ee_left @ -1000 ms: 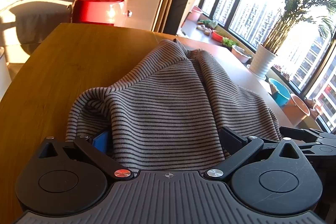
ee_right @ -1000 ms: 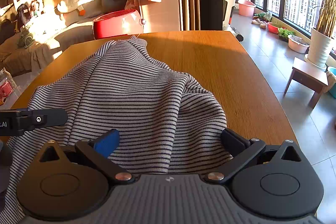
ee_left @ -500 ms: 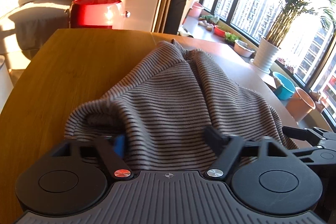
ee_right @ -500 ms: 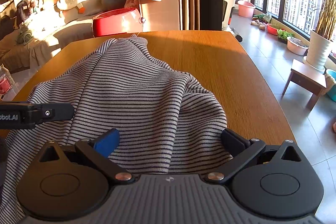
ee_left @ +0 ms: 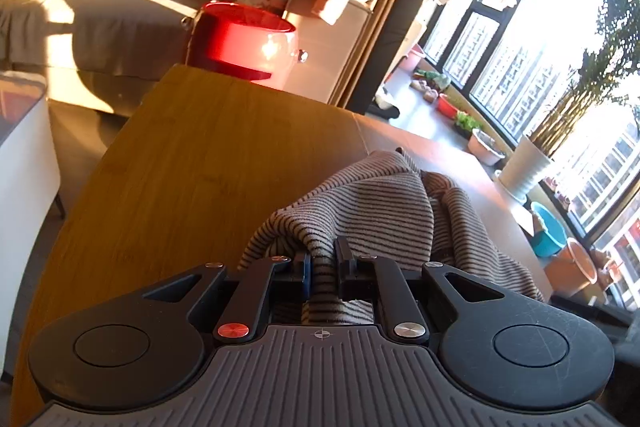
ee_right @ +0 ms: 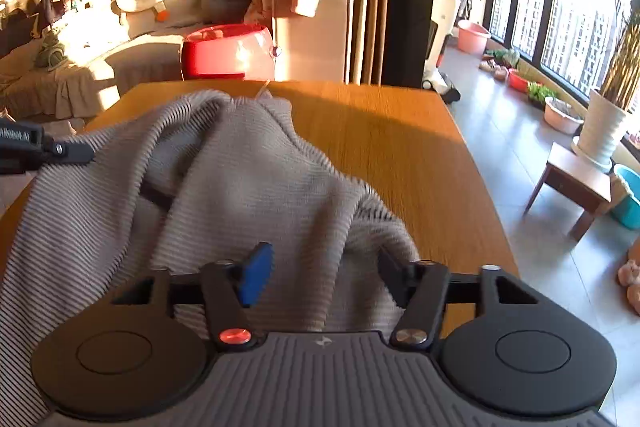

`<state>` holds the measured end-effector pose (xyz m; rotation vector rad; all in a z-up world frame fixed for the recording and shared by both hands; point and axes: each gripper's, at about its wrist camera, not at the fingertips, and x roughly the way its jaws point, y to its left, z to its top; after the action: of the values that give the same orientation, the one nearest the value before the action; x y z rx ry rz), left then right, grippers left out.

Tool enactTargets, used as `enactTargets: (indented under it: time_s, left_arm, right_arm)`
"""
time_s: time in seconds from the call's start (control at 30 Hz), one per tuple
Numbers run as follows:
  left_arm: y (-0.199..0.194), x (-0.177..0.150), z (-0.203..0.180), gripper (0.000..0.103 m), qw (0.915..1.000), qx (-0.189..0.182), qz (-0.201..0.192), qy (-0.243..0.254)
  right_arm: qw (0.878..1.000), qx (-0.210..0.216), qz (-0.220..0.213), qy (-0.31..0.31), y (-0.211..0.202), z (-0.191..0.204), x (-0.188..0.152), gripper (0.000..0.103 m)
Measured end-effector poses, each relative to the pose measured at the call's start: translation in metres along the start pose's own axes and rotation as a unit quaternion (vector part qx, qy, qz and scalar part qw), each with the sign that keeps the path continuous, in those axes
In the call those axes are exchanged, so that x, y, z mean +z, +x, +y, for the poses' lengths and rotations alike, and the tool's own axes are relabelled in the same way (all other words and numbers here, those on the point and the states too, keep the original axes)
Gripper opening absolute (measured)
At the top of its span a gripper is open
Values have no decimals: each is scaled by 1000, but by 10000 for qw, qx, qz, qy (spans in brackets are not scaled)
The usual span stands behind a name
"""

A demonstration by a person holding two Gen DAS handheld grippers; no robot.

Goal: Fold clothes

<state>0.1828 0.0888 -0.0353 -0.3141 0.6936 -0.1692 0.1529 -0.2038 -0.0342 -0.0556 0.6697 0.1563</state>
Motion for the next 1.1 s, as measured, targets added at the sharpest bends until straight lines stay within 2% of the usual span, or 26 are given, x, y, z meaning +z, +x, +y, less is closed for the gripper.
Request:
enactTargets:
  time_s: [0.07, 0.13, 0.17, 0.2, 0.37, 0.4, 0.43, 0.47, 0.53, 0.57, 0.6, 0.7, 0.73, 0.8, 0.87, 0.93, 1.0, 1.07, 1.1]
  left_arm:
    - [2, -2, -4, 13, 10000, 37, 12, 80]
    - [3, -2, -3, 14, 9999, 48, 37, 82]
    - [3, -2, -3, 14, 9999, 53, 49, 83]
    - [3, -2, -2, 14, 9999, 59, 61, 85]
    - [4, -3, 3, 15, 9999, 75, 96, 84]
    - [4, -4, 5, 16, 9999, 69, 98, 64]
    - [4, -4, 8, 16, 9999, 59, 93, 24]
    - [4, -4, 12, 16, 9999, 53, 89, -19]
    - [3, -4, 20, 18, 9998, 94, 80, -137]
    - [1, -4, 24, 19, 9997, 145, 56, -174]
    - [0, -4, 28, 23, 9996, 182, 33, -191]
    - [-2, -1, 36, 31, 9995, 203, 76, -240]
    - [-5, -1, 35, 31, 9995, 213, 80, -233]
    - [-13, 2, 28, 30, 9997, 201, 13, -158]
    - [-25, 6, 15, 31, 9998, 139, -145, 8]
    - [-35, 12, -1, 49, 9992, 76, -293, 243]
    - [-36, 19, -16, 58, 9982, 71, -382, 453]
    - [-25, 27, -31, 61, 9973, 9, -321, 657]
    - [-14, 31, -41, 67, 9968, -40, -219, 773]
  right_arm:
    - [9999, 135, -57, 84, 3, 5, 21, 53]
    - [9995, 289, -24, 91, 15, 17, 32, 61]
    - [9996, 279, -29, 14, 21, 26, 34, 70]
    - [9997, 243, -61, -61, 28, 36, 35, 74]
    - [9988, 36, -67, -483, 65, 79, 36, 78]
    - [9978, -111, -38, -648, 73, 84, 34, 72]
    - [9966, -182, -21, -799, 78, 86, 33, 59]
    - [9956, -156, -7, -919, 79, 83, 34, 35]
    - [9952, -18, -159, -969, 67, 67, 44, 22]
    - [9942, -127, -318, -1018, 58, 58, 51, 9]
    - [9923, -302, -498, -1090, 48, 50, 58, 5]
    - [9784, -1255, -889, -1382, 44, 20, 70, 4]
    - [9754, -1482, -885, -1372, 49, 9, 72, 4]
    - [9812, -1499, -630, -1038, 64, -14, 71, 4]
    - [9863, -1346, -544, -781, 71, -29, 69, 4]
    - [9911, -1072, -561, -561, 72, -37, 66, 5]
    - [9959, -555, -635, -318, 60, -36, 71, 8]
    - [9976, -16, -666, -168, 47, -29, 77, 9]
    - [9973, 223, -680, -138, 42, -23, 79, 12]
